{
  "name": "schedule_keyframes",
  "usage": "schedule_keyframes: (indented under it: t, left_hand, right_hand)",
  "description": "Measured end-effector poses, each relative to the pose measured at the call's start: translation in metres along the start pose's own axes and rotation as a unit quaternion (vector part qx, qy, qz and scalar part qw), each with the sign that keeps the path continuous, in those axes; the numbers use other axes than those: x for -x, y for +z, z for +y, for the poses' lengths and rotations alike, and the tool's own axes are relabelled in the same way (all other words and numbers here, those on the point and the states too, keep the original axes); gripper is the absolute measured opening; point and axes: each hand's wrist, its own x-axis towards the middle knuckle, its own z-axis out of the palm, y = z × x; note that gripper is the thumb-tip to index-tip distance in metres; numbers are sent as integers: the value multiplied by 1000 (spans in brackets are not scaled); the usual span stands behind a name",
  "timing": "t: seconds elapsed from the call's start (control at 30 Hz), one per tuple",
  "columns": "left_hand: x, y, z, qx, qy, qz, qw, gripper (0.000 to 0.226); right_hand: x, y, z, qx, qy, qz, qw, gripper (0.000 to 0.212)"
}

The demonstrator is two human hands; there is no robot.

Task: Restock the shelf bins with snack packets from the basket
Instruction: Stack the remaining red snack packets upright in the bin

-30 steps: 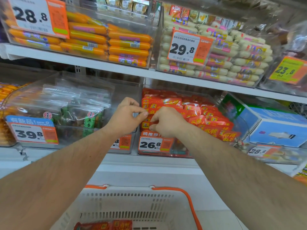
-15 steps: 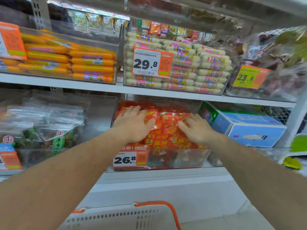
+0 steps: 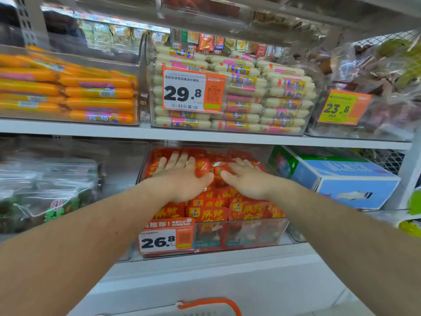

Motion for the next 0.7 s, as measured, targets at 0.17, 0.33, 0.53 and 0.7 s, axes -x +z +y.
schedule_keyframes:
  t: [0.17,0.33,0.53,0.7]
  left_hand:
    - [-49,-3,1,5,9,-29,1000,72]
    - [-69,7,-2,13,45,-3,999,69]
    - [-78,-2,-8,28,52,113,992,30]
    - [-89,-1,16,34,64,76,994,18]
  right_hand:
    - [-18,15,2,77,11,-85,993,60]
    - [-10,2,4,37,34,-83,995,49]
    - [0,-20,-2,20,-121,49,991,18]
    - [-3,-21,6,38,-78,-33,996,16]
